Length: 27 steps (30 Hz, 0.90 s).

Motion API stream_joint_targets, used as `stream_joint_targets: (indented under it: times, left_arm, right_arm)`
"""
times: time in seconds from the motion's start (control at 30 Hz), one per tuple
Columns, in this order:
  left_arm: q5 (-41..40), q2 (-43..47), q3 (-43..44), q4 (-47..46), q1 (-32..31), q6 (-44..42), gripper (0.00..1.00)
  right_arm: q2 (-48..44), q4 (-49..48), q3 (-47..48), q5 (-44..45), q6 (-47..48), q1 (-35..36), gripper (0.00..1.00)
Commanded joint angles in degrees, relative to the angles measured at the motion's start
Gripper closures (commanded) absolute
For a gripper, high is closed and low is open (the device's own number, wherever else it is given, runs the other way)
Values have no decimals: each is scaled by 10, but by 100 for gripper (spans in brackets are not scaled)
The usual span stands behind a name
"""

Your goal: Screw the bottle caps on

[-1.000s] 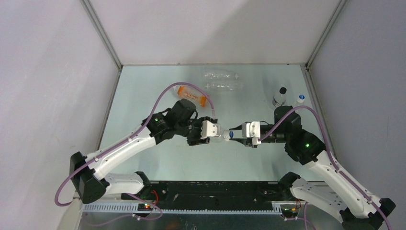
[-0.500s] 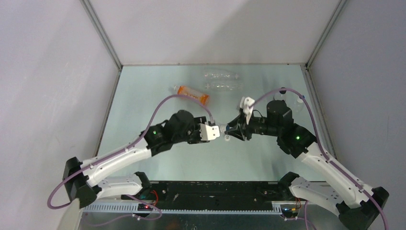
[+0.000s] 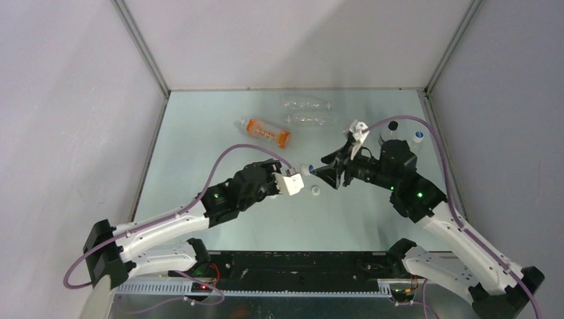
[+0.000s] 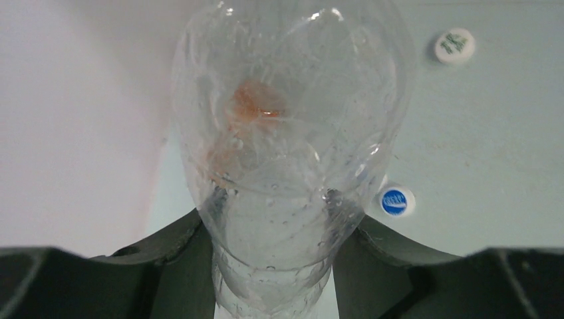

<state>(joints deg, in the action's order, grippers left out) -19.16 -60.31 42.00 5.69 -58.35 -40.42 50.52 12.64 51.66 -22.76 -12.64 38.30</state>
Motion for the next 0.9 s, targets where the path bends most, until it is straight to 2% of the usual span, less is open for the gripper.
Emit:
stream_joint_targets:
  times: [0.0, 0.13, 0.2, 0.43, 0.87]
  left_arm:
    - [182, 25, 55, 123, 49, 44, 100]
    - [294, 12, 98, 195, 77, 43, 100]
    - [336, 3, 116, 219, 84, 42, 100]
    - [410, -37, 171, 288, 86, 34, 100]
    - [432, -61, 197, 289, 86, 31, 100]
  right_arm:
    - [-47, 5, 10, -93, 265, -13, 45]
    - [-67, 65, 10, -186, 414, -20, 43]
    - [-69, 79, 10, -219, 451, -21, 43]
    - [-56, 83, 10, -262, 481, -16, 44]
    - [-30, 94, 17, -267, 493, 1, 51]
